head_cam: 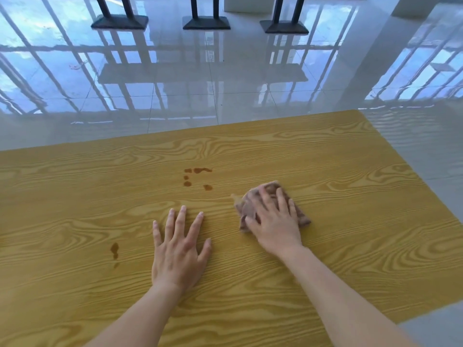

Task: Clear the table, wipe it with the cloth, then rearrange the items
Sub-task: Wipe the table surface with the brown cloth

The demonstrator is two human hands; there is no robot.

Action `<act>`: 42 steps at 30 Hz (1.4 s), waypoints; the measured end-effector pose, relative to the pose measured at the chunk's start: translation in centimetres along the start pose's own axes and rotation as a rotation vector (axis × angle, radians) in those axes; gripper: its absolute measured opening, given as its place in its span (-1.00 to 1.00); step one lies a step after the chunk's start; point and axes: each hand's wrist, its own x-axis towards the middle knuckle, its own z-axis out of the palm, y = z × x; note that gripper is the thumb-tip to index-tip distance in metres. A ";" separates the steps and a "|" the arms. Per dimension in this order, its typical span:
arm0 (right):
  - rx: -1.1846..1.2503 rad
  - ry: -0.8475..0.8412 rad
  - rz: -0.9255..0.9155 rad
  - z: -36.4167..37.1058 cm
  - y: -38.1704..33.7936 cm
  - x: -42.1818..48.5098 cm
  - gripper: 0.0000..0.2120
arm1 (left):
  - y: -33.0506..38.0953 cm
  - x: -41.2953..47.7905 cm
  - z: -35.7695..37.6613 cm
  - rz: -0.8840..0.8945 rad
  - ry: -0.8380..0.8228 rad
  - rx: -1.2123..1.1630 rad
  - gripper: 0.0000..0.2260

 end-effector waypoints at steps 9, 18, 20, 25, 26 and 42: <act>-0.013 -0.016 0.200 -0.4 2.1 2.8 -0.29 | 0.0 0.1 0.1 0.005 -0.010 0.018 -0.41; -0.085 -0.034 -0.212 0.2 0.0 -1.4 -0.38 | -0.5 0.6 -0.8 -0.021 0.010 -0.066 -0.44; -0.078 -0.051 -0.041 -0.4 1.2 0.7 -0.37 | -1.5 1.8 -1.3 -0.060 0.047 -0.070 -0.42; 0.018 -0.039 0.124 -0.2 -3.9 6.2 -0.37 | -3.2 3.0 -1.0 -0.136 -0.033 0.000 -0.29; 0.019 -0.022 0.079 0.0 -5.2 6.7 -0.39 | -3.2 3.0 -1.0 -0.134 -0.033 0.001 -0.29; -0.015 -0.033 -0.041 -0.5 -7.7 9.2 -0.41 | -3.1 3.0 -0.5 -0.145 0.021 -0.025 -0.28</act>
